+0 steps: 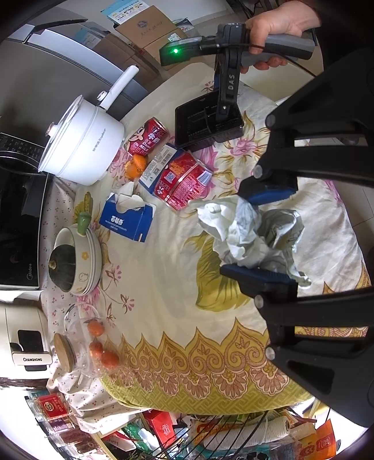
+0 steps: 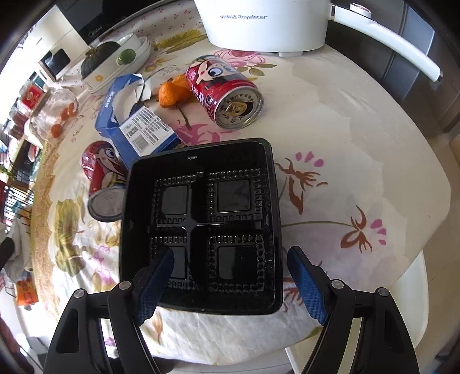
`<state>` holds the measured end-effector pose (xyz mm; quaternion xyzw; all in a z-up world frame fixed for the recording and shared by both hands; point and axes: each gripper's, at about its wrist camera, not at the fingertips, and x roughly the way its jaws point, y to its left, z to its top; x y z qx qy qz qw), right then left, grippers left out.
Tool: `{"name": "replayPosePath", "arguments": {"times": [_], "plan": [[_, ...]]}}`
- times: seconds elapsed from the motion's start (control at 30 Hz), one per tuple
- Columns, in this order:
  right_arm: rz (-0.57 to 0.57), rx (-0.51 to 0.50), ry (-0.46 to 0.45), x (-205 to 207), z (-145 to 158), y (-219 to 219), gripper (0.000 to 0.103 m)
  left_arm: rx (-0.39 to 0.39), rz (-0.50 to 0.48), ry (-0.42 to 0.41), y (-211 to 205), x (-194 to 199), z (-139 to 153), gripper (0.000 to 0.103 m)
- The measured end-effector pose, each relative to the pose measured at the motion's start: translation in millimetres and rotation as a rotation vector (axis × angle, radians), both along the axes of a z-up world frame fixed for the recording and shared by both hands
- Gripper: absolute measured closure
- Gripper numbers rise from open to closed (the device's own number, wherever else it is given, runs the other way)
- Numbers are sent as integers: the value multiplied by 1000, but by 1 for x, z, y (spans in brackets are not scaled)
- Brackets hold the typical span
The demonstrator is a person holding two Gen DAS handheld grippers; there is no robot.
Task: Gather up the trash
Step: 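Carry the tray and foil to the white bin while the left gripper releases the foil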
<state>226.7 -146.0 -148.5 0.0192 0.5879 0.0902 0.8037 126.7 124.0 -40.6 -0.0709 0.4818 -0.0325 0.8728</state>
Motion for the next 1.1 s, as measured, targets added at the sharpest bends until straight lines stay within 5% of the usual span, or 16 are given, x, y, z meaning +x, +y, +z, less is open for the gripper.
{"name": "replayPosePath", "arguments": {"times": [0.1,0.57,1.1], "plan": [[17,-79,-36,-1,2,5,43,-1,-9,4,-4,1,-1,62],[-21,-14,-61,-30,31,-55,45,6,-108,8,-54,6,-3,62],[-177,1,-64,-106,45,-208,44,-16,-390,16,-211,-6,-20,62]]}}
